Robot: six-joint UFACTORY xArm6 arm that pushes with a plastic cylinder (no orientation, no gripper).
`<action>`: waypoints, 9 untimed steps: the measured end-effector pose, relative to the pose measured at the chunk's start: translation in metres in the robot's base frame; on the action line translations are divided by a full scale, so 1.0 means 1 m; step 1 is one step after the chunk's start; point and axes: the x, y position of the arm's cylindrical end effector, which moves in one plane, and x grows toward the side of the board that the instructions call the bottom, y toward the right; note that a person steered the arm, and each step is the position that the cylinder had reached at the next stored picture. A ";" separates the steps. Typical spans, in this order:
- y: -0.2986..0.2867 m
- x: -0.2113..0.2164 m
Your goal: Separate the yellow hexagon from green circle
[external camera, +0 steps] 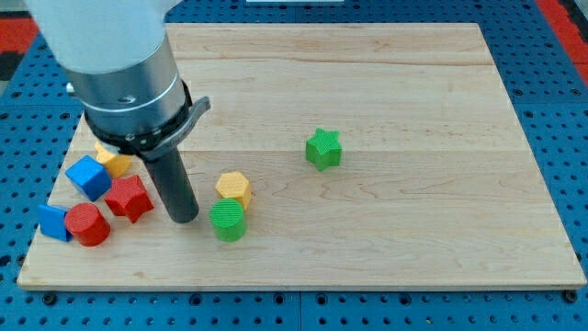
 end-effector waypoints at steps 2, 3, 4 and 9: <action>0.005 -0.012; 0.028 -0.002; 0.049 -0.002; 0.160 -0.003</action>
